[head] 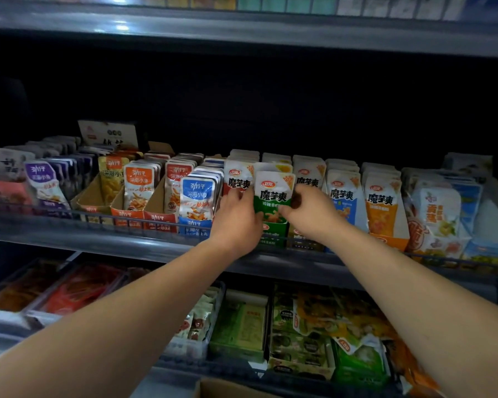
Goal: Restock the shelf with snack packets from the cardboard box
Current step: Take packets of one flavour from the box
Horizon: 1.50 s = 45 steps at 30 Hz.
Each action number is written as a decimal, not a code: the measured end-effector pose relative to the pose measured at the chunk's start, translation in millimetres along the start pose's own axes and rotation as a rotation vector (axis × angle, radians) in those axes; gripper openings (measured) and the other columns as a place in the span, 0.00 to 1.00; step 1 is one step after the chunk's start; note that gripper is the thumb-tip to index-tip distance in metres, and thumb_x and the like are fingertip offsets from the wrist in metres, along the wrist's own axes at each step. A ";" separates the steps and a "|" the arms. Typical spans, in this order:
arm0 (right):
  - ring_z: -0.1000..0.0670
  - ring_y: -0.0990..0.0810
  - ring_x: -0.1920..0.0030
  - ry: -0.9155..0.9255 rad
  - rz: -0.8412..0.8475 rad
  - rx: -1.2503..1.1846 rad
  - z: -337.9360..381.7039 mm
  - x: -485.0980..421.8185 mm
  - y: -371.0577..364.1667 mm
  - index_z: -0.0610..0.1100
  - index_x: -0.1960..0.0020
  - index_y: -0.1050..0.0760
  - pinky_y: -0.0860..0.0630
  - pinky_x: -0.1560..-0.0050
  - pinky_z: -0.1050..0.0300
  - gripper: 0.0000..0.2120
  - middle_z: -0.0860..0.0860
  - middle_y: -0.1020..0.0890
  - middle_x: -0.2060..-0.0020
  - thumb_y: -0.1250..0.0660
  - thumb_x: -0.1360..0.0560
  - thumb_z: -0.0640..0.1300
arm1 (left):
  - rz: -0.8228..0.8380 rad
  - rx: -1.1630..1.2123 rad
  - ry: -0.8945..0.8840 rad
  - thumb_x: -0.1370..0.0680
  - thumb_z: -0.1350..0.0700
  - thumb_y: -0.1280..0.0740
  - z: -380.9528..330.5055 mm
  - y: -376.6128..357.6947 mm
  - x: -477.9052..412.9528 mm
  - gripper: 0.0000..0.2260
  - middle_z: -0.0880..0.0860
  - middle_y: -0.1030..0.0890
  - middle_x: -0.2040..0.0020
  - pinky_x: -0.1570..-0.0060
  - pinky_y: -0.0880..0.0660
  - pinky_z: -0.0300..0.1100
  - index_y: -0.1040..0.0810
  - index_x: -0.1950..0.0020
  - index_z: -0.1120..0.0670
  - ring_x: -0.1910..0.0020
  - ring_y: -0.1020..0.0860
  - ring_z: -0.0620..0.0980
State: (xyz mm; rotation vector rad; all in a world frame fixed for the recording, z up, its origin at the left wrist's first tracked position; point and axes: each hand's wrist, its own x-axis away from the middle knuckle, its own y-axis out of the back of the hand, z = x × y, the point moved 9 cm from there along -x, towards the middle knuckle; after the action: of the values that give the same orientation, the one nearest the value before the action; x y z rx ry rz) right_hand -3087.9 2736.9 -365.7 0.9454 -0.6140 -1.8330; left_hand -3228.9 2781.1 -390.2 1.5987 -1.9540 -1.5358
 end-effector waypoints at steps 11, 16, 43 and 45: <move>0.48 0.18 0.50 0.158 -0.037 0.064 12.6 -9.2 -1.9 0.60 0.21 0.53 0.18 0.51 0.49 0.48 0.50 0.24 0.33 0.23 0.28 0.49 | -0.062 -0.155 0.013 0.18 0.44 0.38 10.0 2.2 4.3 0.17 0.54 0.20 0.42 0.40 0.31 0.50 0.25 0.35 0.53 0.41 0.23 0.56; 0.43 0.20 0.49 0.214 -0.077 0.402 20.8 -24.2 1.5 0.52 0.25 0.42 0.21 0.54 0.47 0.38 0.45 0.19 0.44 0.24 0.27 0.51 | -0.071 -0.147 0.031 0.18 0.44 0.41 11.9 -2.0 6.1 0.18 0.53 0.19 0.43 0.41 0.32 0.49 0.22 0.36 0.53 0.41 0.24 0.56; 0.39 0.30 0.32 0.175 -0.194 0.518 9.7 -59.9 -1.3 0.50 0.23 0.40 0.24 0.40 0.47 0.39 0.42 0.36 0.29 0.24 0.28 0.50 | -0.090 -0.113 0.031 0.17 0.44 0.42 13.0 -4.0 9.2 0.18 0.51 0.20 0.42 0.41 0.34 0.49 0.23 0.35 0.52 0.40 0.25 0.54; 0.40 0.30 0.32 0.177 -0.206 0.483 10.7 -51.9 4.3 0.50 0.24 0.38 0.25 0.40 0.48 0.36 0.43 0.36 0.29 0.25 0.27 0.51 | -0.082 -0.122 0.028 0.17 0.44 0.43 12.6 -4.6 9.2 0.18 0.52 0.20 0.41 0.41 0.34 0.49 0.23 0.35 0.52 0.40 0.25 0.54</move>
State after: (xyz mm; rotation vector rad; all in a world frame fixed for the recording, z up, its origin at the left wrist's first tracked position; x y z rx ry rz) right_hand -3081.4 2782.2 -338.6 1.5218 -0.8960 -1.7847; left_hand -3238.3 2781.5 -403.5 1.6592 -1.7642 -1.6196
